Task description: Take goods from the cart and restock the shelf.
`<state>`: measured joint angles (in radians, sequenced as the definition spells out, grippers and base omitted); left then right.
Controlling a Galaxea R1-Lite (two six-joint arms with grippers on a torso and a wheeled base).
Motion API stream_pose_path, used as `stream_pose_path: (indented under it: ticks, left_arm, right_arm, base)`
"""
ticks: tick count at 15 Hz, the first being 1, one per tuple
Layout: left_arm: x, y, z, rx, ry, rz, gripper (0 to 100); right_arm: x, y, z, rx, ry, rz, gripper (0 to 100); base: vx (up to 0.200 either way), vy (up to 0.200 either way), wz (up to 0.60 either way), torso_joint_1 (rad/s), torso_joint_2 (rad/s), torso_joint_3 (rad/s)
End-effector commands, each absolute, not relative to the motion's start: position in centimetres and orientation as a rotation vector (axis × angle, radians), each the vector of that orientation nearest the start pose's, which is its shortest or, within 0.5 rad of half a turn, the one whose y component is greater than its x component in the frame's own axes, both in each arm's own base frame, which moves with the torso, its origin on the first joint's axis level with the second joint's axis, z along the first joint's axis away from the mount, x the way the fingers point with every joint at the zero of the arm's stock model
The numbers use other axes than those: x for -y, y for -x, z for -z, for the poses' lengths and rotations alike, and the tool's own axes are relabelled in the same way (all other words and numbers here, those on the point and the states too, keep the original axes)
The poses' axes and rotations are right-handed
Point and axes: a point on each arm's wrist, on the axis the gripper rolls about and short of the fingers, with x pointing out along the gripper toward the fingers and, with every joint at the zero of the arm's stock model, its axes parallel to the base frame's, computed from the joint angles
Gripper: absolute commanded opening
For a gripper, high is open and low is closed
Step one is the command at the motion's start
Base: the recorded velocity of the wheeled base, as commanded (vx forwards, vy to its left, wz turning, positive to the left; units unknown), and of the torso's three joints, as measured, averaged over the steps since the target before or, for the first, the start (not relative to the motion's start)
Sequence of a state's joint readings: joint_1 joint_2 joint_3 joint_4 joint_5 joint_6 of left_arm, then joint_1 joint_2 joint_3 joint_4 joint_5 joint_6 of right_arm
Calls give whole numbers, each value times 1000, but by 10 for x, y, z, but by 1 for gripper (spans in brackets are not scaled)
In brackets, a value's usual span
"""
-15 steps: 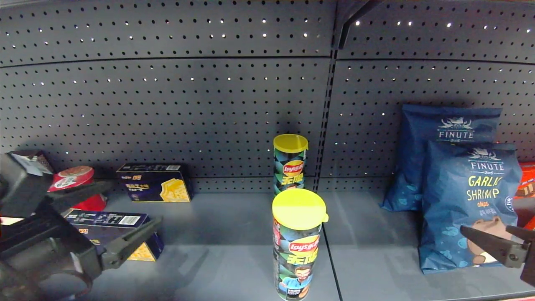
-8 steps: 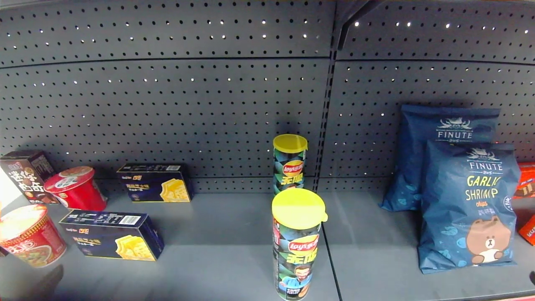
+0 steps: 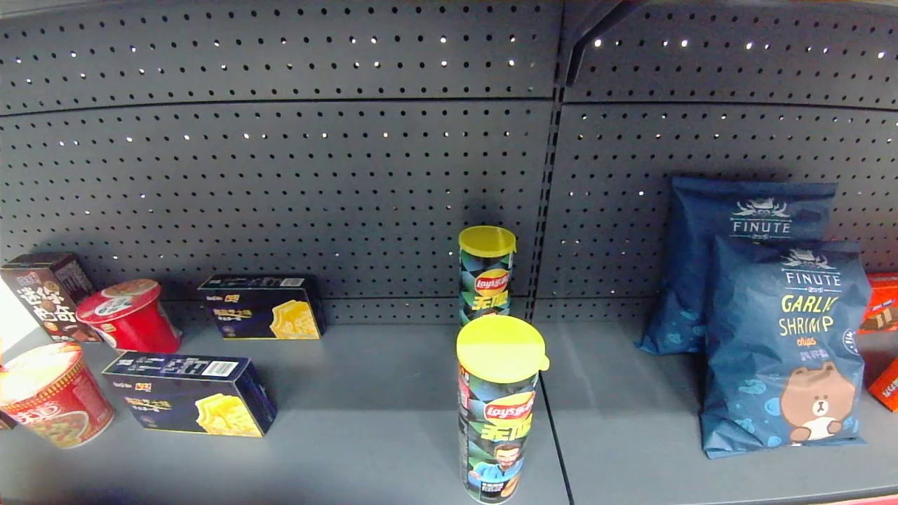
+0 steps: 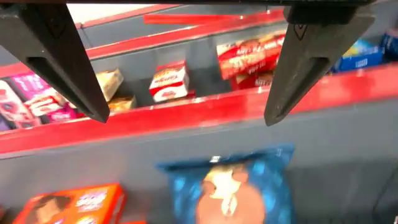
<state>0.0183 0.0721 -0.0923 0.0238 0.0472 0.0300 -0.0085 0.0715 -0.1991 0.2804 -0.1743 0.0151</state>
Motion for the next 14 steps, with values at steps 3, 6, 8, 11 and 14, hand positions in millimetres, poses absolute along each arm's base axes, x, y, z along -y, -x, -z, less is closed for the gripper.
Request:
stream_pose_path:
  ticks: [3,6,8,11,14]
  left_arm:
    - [-1,23,-80,46,-5,-12,100]
    - [-1,23,-81,50,-11,-48,100]
    - [-2,23,-82,59,-10,-56,100]
    - [-1,23,-81,58,-10,-48,100]
    - [-2,23,-81,58,-1,-49,100]
  right_arm:
    - [2,26,-84,28,-12,101,100]
    - [2,25,-84,35,-49,104,100]
    - [2,26,-84,35,-48,105,100]
    - [2,26,-84,35,-48,105,100]
    - [3,25,-84,37,-48,142,100]
  base:
    - [0,0,0,0,0,0]
    - [0,0,0,0,0,0]
    - [-100,0,0,-1,4,-1]
    - [0,0,0,0,0,0]
    - [0,0,0,0,0,0]
